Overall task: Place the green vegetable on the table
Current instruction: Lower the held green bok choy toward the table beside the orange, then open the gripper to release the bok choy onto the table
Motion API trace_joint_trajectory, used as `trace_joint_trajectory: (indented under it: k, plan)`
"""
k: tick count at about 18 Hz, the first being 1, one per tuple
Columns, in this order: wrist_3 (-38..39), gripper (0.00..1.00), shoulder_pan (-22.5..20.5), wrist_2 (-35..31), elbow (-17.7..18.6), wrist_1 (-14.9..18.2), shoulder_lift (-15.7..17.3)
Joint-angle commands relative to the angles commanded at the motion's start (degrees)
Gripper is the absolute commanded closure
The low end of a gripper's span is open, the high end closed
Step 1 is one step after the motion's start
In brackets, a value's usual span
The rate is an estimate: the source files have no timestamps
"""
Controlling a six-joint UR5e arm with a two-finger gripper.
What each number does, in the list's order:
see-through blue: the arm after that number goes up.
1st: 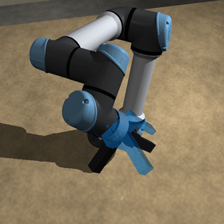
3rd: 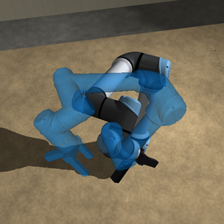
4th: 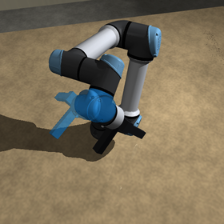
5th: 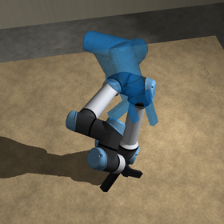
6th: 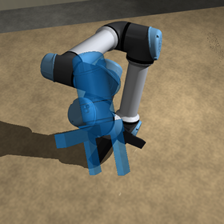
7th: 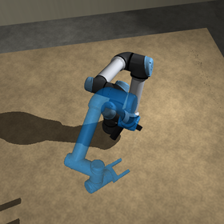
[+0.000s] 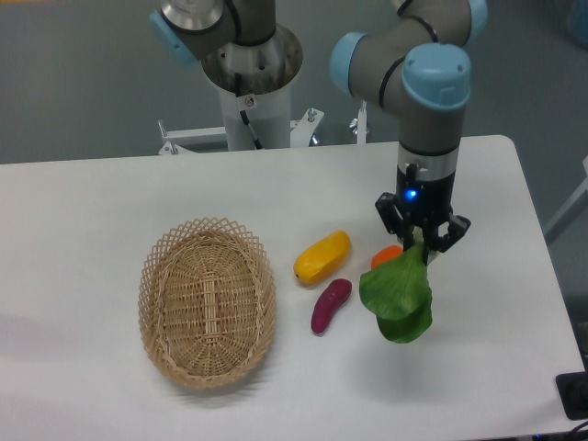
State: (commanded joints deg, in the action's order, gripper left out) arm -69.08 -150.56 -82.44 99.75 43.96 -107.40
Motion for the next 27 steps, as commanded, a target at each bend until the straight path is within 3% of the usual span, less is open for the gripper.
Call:
trace_joint_trajectory:
  k: [7, 12, 18, 20, 22, 27]
  plan:
    - [-2.9, 0.67, 1.1, -3.1, -1.4, -6.2, -7.7]
    - [-3.3, 0.67, 1.2, -3.1, -6.1, -6.7, -14.4]
    - [-3.4, 0.61, 2.0, -3.1, -7.3, -6.8, -16.9]
    - [-3.4, 0.47, 2.0, -3.1, -7.1, -6.8, -16.8]
    - [-3.0, 0.00, 2.0, -3.2, -6.8, -6.8, -16.5]
    - [0.2, 0.00, 2.1, -3.1, -6.2, -6.6, -14.7]
